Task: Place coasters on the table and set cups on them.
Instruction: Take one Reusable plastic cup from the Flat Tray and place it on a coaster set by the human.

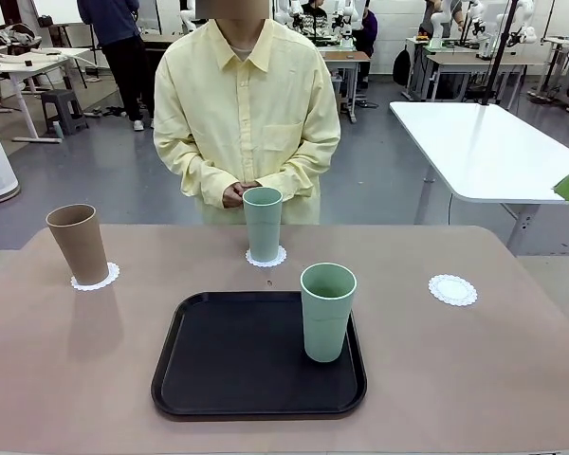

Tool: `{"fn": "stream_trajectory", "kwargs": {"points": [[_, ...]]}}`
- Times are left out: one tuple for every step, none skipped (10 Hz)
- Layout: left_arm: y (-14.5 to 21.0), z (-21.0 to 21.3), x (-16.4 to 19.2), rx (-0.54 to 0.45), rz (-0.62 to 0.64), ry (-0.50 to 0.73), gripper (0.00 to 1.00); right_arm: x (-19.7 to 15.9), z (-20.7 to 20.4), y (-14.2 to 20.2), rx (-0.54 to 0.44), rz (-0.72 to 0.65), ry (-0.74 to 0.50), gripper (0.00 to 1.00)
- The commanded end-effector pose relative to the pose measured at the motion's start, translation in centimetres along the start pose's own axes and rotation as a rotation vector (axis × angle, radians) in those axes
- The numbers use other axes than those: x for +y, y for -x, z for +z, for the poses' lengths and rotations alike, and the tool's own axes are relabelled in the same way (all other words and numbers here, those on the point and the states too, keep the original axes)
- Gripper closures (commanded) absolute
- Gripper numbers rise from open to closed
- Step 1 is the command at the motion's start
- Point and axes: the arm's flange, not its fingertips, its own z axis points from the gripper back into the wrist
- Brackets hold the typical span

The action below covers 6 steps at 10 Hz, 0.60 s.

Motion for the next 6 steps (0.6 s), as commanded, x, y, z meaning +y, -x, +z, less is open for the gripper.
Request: {"fn": "stream_trajectory", "kwargs": {"points": [[0.1,0.1,-0.1,-0.006,-0.002,0.003,0.0,0.9,-1.0,-1.0,-0.059,0.303,0.028,0.0],[0.1,0.1,-0.1,-0.006,-0.002,0.003,0.0,0.7,-2.8,-2.9,-0.157,0.465,0.025,0.0],[0.1,0.1,-0.1,-0.006,-0.002,0.003,0.0,0.5,-4.9,-4.9,-0.191,0.556,-0.008,0.0],[0.1,0.1,-0.1,-0.006,-0.002,0.003,0.0,0.7,-7.2,-6.6,-0.218,0.681,-0.101,0.0],[0.1,0.1,-0.1,-0.006,-0.002,0.003,0.0,1.0,-9.5,-7.6,-0.249,0.738,-0.217,0.0],[0.1,0.1,-0.1,-0.006,-0.002,0.003,0.0,0.9,-11.6,-8.5,-0.291,0.792,-0.337,0.0]]}}
